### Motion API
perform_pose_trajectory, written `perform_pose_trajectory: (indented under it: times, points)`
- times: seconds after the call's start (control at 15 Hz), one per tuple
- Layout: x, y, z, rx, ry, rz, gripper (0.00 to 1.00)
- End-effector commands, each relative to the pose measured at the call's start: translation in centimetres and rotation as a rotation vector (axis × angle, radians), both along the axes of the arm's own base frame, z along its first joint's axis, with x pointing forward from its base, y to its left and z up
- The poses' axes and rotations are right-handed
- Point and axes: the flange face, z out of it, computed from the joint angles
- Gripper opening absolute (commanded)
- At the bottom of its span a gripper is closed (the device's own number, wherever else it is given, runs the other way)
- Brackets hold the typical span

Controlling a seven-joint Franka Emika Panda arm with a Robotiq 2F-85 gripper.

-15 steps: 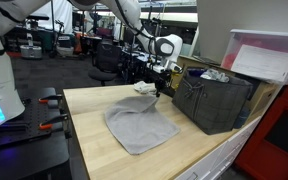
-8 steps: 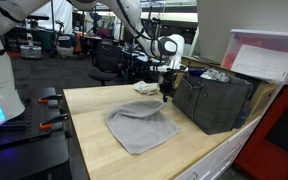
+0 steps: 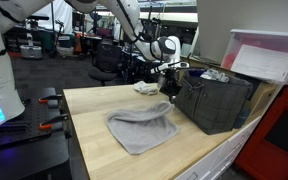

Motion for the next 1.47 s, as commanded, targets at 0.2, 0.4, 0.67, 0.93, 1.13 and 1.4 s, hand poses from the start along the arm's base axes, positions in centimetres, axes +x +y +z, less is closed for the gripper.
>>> perform_pose_trajectory:
  times: [0.2,0.4,0.67,0.93,1.13,1.4]
  points:
    - [0.7,1.5,0.5,-0.179,-0.03,-0.029,0.44]
    - [1.2,4.1,1.6,-0.175,-0.09,-0.056,0.66]
    - [1.3,10.2,2.3,0.038,-0.153,-0.12,0.97]
    - [0.3,15.7,0.4,0.253,-0.154,-0.178,1.0]
    - [-1.5,18.5,-2.6,0.333,-0.111,-0.214,1.0]
    - [-5.3,20.6,-8.1,0.307,-0.022,-0.263,1.0]
